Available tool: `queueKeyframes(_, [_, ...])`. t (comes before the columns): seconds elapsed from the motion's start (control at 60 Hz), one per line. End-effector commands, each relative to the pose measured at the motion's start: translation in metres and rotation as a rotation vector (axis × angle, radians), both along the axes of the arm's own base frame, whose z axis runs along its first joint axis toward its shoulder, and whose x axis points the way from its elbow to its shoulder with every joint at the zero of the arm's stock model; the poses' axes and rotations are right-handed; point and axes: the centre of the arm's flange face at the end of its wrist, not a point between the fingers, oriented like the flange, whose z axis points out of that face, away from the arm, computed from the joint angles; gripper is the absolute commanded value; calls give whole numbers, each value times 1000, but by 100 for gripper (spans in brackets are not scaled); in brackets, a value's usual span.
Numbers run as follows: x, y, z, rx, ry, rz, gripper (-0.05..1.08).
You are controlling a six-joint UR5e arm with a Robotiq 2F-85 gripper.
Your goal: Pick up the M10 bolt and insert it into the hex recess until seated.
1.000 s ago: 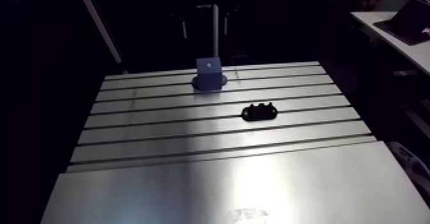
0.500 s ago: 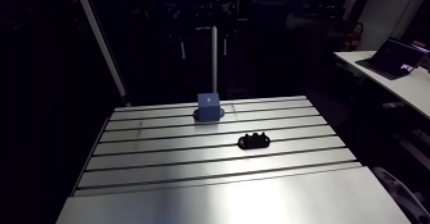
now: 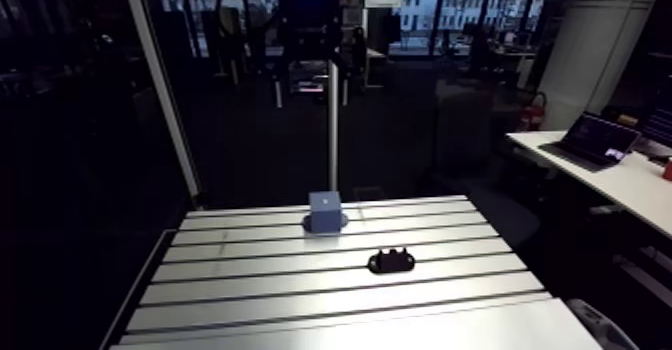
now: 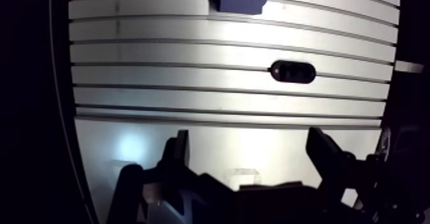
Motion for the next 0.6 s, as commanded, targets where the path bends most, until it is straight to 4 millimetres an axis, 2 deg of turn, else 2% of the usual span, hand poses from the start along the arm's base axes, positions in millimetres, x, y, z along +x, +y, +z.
queueKeyframes(0.017, [-6,-2,13,-16,44,-44,0])
queueKeyframes(0.167, [-10,-5,7,-12,33,-36,0])
queueKeyframes(0.333, [-9,-6,15,-5,47,-34,0])
queueKeyframes(0.6, [-7,-5,14,2,41,-35,0])
